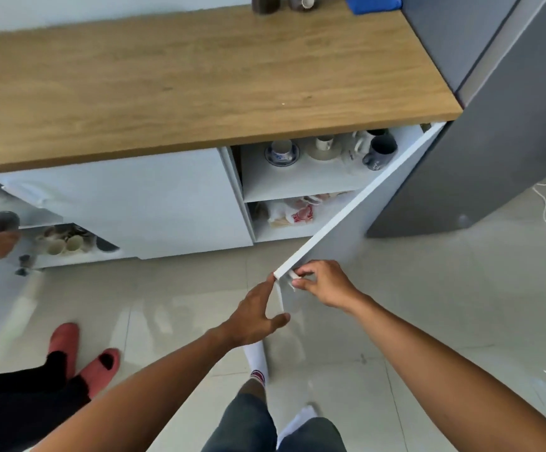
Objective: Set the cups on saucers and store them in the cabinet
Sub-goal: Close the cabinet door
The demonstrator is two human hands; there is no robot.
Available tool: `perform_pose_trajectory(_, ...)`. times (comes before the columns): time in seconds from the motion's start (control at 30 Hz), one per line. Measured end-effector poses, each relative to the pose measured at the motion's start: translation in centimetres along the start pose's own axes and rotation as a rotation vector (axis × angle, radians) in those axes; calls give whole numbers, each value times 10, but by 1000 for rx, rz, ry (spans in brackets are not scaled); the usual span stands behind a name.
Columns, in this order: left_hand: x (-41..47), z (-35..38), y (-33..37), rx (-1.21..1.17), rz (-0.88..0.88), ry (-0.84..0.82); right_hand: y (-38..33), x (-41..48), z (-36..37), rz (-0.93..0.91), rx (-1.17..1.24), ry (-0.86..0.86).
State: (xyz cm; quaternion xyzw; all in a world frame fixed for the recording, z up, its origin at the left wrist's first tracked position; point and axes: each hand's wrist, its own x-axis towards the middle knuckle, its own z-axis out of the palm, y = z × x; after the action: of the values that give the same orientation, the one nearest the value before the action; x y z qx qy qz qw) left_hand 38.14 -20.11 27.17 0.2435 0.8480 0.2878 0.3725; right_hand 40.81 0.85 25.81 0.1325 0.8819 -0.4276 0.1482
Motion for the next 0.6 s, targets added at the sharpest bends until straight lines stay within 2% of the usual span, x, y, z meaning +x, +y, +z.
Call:
perform_pose_trajectory(0.23,46,-70,-33,6,20,48,-39,83,8,32,30,-26)
perform_pose_trajectory(0.6,132,-164,-62,-23,31,137,-91,190,12,58,121,120)
